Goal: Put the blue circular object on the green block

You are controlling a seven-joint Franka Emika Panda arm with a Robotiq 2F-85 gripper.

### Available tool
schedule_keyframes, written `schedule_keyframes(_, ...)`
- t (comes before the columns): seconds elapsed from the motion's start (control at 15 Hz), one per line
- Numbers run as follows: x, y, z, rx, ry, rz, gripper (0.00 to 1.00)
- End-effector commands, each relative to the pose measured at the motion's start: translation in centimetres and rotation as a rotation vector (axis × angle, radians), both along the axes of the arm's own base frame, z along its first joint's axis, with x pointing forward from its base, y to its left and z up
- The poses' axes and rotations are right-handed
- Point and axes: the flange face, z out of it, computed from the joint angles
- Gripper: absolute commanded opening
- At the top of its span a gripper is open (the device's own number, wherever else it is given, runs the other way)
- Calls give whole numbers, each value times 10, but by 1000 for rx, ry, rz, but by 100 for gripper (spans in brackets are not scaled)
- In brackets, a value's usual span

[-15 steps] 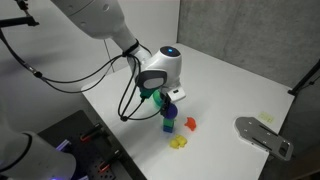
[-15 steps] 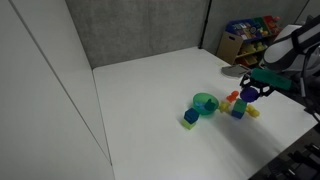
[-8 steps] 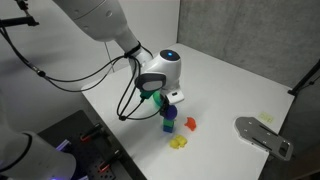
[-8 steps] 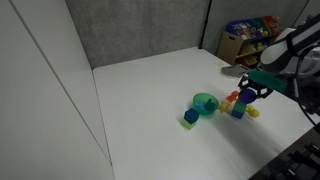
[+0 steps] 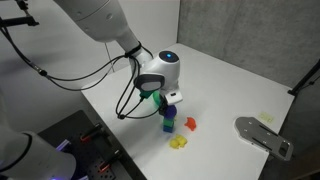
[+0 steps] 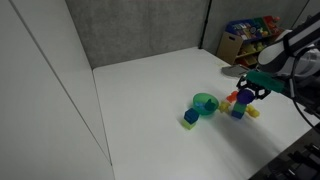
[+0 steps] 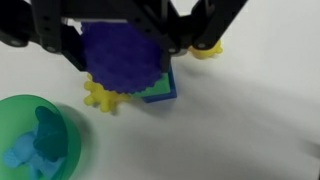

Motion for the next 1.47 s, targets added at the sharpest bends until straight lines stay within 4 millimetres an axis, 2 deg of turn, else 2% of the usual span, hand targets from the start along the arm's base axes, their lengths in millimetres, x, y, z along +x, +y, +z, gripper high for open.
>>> schedule_keyframes(0.0, 7, -1, 0, 11, -22, -29, 47)
schedule_keyframes(0.33, 6, -4, -2, 9, -21, -39, 47)
schedule_keyframes(0.4, 6, -4, -2, 9, -21, -39, 89)
schedule_keyframes(0.53, 6, -4, -1, 11, -24, -39, 100)
schedule_keyframes(1.13, 9, 1, 20, 9, -63, -20, 100)
schedule_keyframes(1.4, 13, 13, 36, 10, -97, 22, 100)
